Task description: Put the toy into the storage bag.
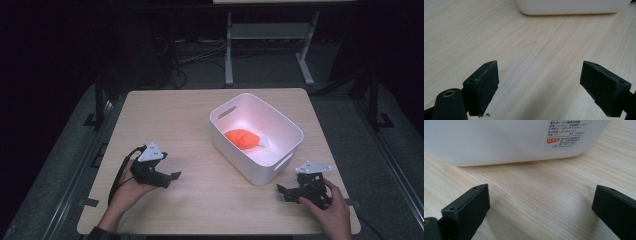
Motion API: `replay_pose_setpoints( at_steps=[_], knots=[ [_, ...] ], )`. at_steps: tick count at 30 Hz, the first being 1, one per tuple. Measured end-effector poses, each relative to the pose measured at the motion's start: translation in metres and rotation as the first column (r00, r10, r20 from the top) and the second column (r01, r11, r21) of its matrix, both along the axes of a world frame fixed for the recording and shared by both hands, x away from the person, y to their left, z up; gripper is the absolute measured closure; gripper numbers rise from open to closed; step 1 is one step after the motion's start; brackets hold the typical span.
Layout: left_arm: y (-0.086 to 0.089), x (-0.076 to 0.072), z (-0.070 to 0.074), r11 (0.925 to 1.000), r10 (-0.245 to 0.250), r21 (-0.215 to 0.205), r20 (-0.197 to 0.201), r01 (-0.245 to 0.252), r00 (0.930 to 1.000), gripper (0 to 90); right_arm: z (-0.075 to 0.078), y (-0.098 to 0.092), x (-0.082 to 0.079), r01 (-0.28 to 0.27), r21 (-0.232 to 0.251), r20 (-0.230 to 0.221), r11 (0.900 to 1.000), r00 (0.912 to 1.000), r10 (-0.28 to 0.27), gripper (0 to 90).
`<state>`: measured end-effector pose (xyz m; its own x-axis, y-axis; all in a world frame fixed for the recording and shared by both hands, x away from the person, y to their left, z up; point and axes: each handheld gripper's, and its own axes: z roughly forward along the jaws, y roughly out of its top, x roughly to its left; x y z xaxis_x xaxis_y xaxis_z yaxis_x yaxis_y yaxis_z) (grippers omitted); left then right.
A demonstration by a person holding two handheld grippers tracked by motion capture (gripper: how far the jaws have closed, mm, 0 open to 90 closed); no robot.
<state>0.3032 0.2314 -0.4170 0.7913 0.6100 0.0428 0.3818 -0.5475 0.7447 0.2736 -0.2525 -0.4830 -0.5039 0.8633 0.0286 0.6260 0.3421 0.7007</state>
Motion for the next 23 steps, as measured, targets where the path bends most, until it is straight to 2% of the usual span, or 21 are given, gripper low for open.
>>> replay_pose_setpoints(
  at_steps=[6, 9, 10, 12, 19, 23],
  knots=[
    [0.006, -0.011, -0.019, 0.9995, 0.022, 0.022, -0.014, -0.021, 0.9997, 14.6, 0.000, 0.000, 0.000, 0.000, 0.000, 0.000, 1.000, 1.0000, 0.000, 0.7],
    [0.010, -0.016, -0.029, 0.9983, 0.040, 0.043, -0.035, -0.038, 0.9986, 14.6, 0.000, 0.000, 0.000, 0.000, 0.000, 0.000, 1.000, 1.0000, 0.000, 0.7],
    [0.010, -0.016, -0.029, 0.9983, 0.040, 0.043, -0.035, -0.038, 0.9986, 14.6, 0.000, 0.000, 0.000, 0.000, 0.000, 0.000, 1.000, 1.0000, 0.000, 0.7],
    [0.012, -0.019, -0.038, 0.9963, 0.049, 0.073, -0.048, -0.045, 0.9977, 14.6, 0.000, 0.000, 0.000, 0.000, 0.000, 0.000, 1.000, 1.0000, 0.000, 0.7],
    [0.014, -0.019, -0.045, 0.9959, 0.061, 0.070, -0.057, -0.057, 0.9965, 14.5, 0.000, 0.000, 0.000, 0.000, 0.000, 0.000, 1.000, 1.0000, 0.000, 0.7],
    [0.014, -0.018, -0.050, 0.9948, 0.061, 0.086, -0.062, -0.056, 0.9962, 14.0, 0.000, 0.000, 0.000, 0.000, 0.000, 0.000, 1.000, 1.0000, 0.000, 0.7]
  ],
)
